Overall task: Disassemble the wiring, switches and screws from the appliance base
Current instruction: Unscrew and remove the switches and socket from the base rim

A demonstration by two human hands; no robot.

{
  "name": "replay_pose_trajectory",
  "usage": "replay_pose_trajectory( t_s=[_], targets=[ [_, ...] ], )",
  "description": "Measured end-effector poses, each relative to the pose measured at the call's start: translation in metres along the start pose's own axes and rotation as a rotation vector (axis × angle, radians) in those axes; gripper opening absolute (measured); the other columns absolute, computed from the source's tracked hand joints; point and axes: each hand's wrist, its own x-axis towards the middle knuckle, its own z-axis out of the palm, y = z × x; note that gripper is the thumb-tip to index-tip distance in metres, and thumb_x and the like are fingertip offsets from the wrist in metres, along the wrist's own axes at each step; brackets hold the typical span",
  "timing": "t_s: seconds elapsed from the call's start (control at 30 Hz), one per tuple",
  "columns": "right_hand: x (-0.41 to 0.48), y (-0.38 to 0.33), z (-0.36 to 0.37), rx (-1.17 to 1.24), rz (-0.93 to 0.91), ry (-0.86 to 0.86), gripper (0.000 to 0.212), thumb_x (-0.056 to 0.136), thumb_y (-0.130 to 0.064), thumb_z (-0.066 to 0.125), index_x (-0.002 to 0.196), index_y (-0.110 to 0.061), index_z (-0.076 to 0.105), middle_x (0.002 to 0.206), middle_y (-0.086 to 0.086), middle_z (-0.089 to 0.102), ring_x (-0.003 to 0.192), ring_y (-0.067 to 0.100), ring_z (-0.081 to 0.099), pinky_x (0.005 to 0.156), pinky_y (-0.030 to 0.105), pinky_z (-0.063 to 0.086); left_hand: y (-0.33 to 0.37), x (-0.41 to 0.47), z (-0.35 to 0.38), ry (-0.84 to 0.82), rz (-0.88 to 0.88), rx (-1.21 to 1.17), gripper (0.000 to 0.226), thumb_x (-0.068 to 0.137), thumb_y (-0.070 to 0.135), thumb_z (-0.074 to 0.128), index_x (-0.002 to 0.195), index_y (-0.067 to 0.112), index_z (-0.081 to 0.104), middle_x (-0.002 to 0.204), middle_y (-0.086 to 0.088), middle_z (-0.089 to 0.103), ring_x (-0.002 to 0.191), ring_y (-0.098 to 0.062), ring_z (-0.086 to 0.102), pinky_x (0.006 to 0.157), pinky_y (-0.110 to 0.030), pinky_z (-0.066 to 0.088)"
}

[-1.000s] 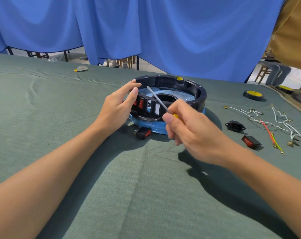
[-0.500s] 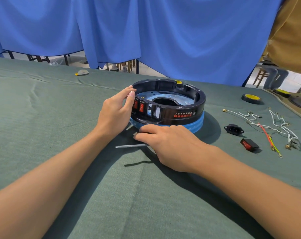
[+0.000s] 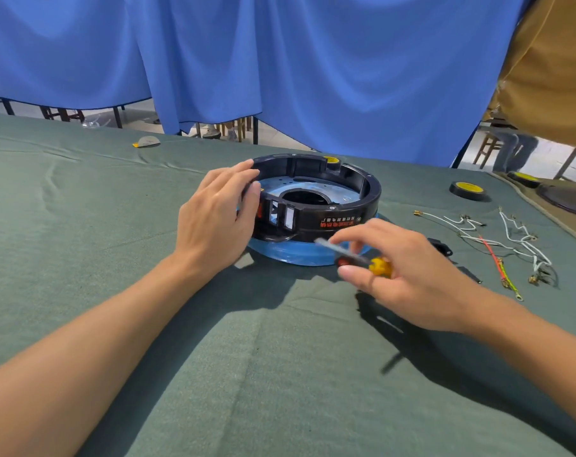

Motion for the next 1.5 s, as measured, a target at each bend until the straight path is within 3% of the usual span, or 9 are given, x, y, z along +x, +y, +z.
replay_pose_trajectory(
  t_s=[0.23, 0.37, 0.57, 0.77, 0.97, 1.13, 1.23, 1.37, 1.5],
  targets=[
    [-0.038, 0.04, -0.022, 0.129, 0.29, 0.096, 0.015, 0.081, -0.034, 0.073, 0.089, -0.032, 0.061, 0.083, -0.014, 0.066, 0.068, 0.002, 0.057, 0.064, 0.016, 0.04, 0.017, -0.005, 0.01, 0.043, 0.477, 0.161, 0.025, 0.097, 0.013, 0.05, 0.108, 0.004, 0.071, 0.125, -0.006, 0.066, 0.111, -0.026, 0.064, 0.091, -0.042, 0.046],
    [-0.047, 0.048, -0.025, -0.035, 0.267, 0.066, 0.027, 0.076, -0.05, 0.072, 0.087, -0.03, 0.059, 0.077, -0.011, 0.064, 0.07, -0.005, 0.055, 0.06, 0.009, 0.037, 0.026, -0.002, 0.012, 0.086, 0.534, 0.121, 0.025, 0.098, 0.012, 0.049, 0.1, 0.003, 0.072, 0.117, -0.005, 0.07, 0.102, -0.028, 0.067, 0.088, -0.041, 0.045],
    [-0.052, 0.054, -0.033, -0.161, 0.28, -0.084, 0.057, 0.056, -0.084, 0.056, 0.079, -0.032, 0.054, 0.064, -0.01, 0.052, 0.066, 0.006, 0.051, 0.054, 0.02, 0.037, 0.039, 0.002, 0.021, 0.073, 0.601, 0.122, 0.023, 0.096, 0.011, 0.051, 0.093, 0.002, 0.072, 0.107, -0.005, 0.073, 0.093, -0.029, 0.068, 0.082, -0.043, 0.047],
    [-0.05, 0.048, -0.045, -0.1, 0.197, -0.006, 0.034, 0.067, -0.049, 0.08, 0.094, -0.031, 0.068, 0.086, -0.014, 0.062, 0.09, 0.0, 0.054, 0.07, 0.005, 0.037, 0.035, -0.002, 0.018, 0.019, 0.483, 0.099, 0.023, 0.097, 0.013, 0.05, 0.098, 0.002, 0.071, 0.106, -0.006, 0.072, 0.096, -0.029, 0.066, 0.084, -0.041, 0.044],
    [-0.047, 0.041, -0.04, -0.035, 0.23, -0.122, 0.029, 0.081, -0.026, 0.077, 0.109, -0.029, 0.07, 0.1, -0.02, 0.065, 0.096, -0.004, 0.057, 0.078, 0.002, 0.034, 0.038, -0.005, 0.017, -0.013, 0.42, 0.1, 0.024, 0.098, 0.015, 0.049, 0.098, 0.004, 0.07, 0.103, -0.005, 0.073, 0.095, -0.028, 0.066, 0.084, -0.043, 0.043],
    [-0.048, 0.044, -0.069, 0.337, 0.278, 0.119, 0.027, 0.081, -0.019, 0.072, 0.108, -0.021, 0.069, 0.056, -0.029, 0.059, 0.043, -0.001, 0.046, 0.049, 0.004, 0.034, 0.037, -0.006, 0.015, -0.038, 0.388, 0.086, 0.025, 0.099, 0.016, 0.048, 0.099, 0.005, 0.07, 0.1, -0.005, 0.073, 0.094, -0.028, 0.065, 0.085, -0.041, 0.041],
    [-0.052, 0.052, -0.085, 0.575, 0.355, 0.321, 0.032, 0.074, -0.025, 0.071, 0.105, -0.016, 0.071, 0.061, -0.018, 0.063, 0.042, 0.007, 0.027, 0.042, 0.017, 0.025, 0.038, -0.006, 0.015, -0.047, 0.371, 0.089, 0.026, 0.099, 0.017, 0.047, 0.098, 0.005, 0.07, 0.098, -0.005, 0.073, 0.094, -0.028, 0.065, 0.085, -0.041, 0.041],
    [-0.056, 0.057, -0.075, 0.204, 0.32, 0.154, 0.022, 0.08, -0.013, 0.076, 0.101, -0.019, 0.072, 0.053, -0.028, 0.058, 0.048, -0.008, 0.052, 0.051, 0.001, 0.033, 0.039, -0.006, 0.015, -0.041, 0.368, 0.086, 0.024, 0.098, 0.016, 0.048, 0.097, 0.005, 0.07, 0.097, -0.005, 0.073, 0.093, -0.028, 0.065, 0.084, -0.041, 0.04],
    [-0.05, 0.059, -0.056, -0.15, 0.235, -0.001, 0.027, 0.081, -0.023, 0.078, 0.108, -0.021, 0.074, 0.088, -0.018, 0.066, 0.081, -0.004, 0.059, 0.073, 0.009, 0.039, 0.039, -0.007, 0.015, -0.042, 0.363, 0.086, 0.023, 0.098, 0.016, 0.049, 0.097, 0.006, 0.07, 0.097, -0.004, 0.073, 0.093, -0.027, 0.066, 0.085, -0.04, 0.04]
  ],
)
